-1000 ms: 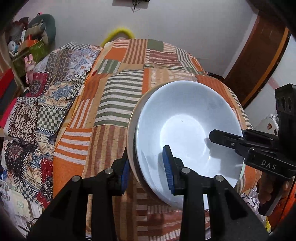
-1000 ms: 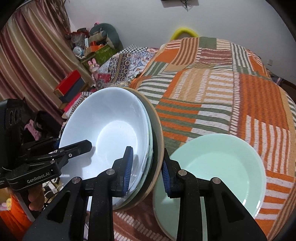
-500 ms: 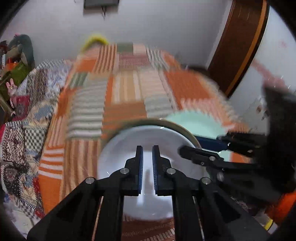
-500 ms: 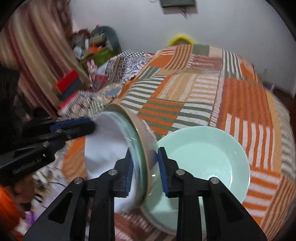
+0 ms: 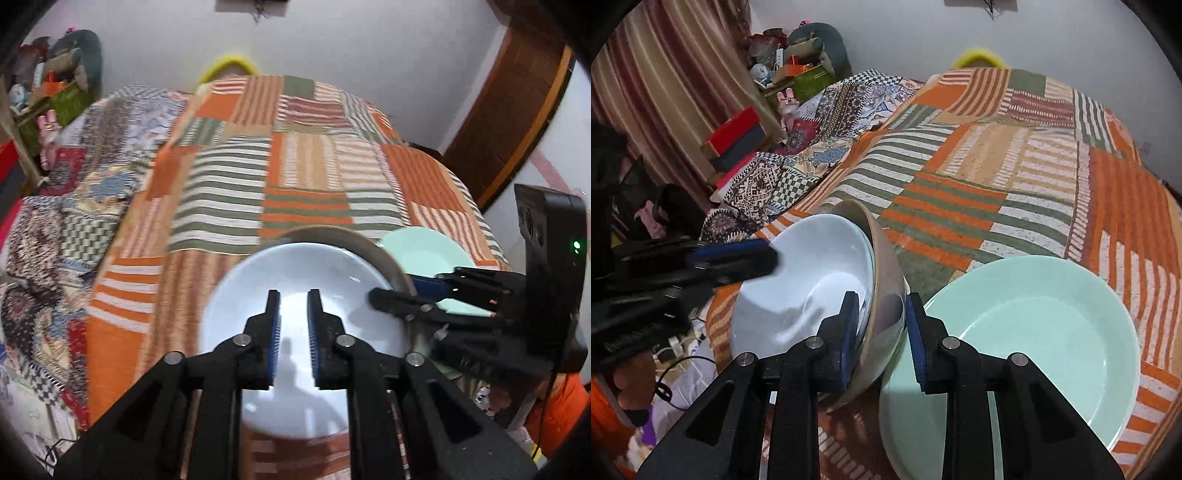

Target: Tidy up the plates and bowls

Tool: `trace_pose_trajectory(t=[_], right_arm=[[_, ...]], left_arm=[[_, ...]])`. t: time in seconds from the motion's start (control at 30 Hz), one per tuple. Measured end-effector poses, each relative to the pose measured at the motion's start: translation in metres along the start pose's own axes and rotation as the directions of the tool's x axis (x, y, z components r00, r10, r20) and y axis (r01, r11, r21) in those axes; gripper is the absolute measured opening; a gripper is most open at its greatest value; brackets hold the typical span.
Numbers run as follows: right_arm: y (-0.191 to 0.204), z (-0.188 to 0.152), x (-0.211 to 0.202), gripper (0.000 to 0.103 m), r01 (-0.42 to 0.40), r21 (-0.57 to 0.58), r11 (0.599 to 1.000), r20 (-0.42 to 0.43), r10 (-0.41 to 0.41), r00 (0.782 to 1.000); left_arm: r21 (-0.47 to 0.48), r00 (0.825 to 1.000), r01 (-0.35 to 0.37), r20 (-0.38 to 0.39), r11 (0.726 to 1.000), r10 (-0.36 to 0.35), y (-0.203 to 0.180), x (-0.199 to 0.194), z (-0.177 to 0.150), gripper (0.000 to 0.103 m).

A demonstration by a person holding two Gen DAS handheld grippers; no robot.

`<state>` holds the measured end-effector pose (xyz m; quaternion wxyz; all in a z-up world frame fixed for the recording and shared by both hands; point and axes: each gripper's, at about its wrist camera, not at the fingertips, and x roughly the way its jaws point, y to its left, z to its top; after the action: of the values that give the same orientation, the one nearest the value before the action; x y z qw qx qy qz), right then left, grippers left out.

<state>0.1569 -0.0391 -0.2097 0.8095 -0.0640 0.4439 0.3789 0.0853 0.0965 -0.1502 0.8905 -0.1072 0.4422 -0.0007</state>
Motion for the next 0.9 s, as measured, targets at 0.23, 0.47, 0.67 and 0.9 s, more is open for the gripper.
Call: trace_pose_trajectory(t=[0.23, 0.47, 0.67, 0.9], right_arm=[[0.003, 0.000, 0.001, 0.023, 0.005, -0.008, 1.000, -0.007, -0.005, 1.000], [0.002, 0.001, 0.003, 0.028, 0.019, -0.002, 1.000, -0.014, -0.019, 1.000], [-0.001, 0.001, 0.004, 0.034, 0.027, 0.010, 1.000, -0.023, -0.026, 0.999], [-0.002, 0.001, 0.006, 0.038, 0.022, 0.019, 1.000, -0.040, -0.022, 0.999]], left_arm=[[-0.084, 0.999, -0.045, -0.012, 0.996, 0.044, 0.051, 0.001, -0.019, 0.035], [-0.117, 0.993, -0.011, -0.119, 0.993, -0.003, 0.068, 0.035, -0.043, 0.035], [-0.120, 0.980, 0.065, -0.179, 0.991, -0.086, 0.060, 0.064, -0.054, 0.035], [-0.145, 0.977, 0.132, -0.146, 0.981, -0.153, 0.057, 0.072, -0.050, 0.037]])
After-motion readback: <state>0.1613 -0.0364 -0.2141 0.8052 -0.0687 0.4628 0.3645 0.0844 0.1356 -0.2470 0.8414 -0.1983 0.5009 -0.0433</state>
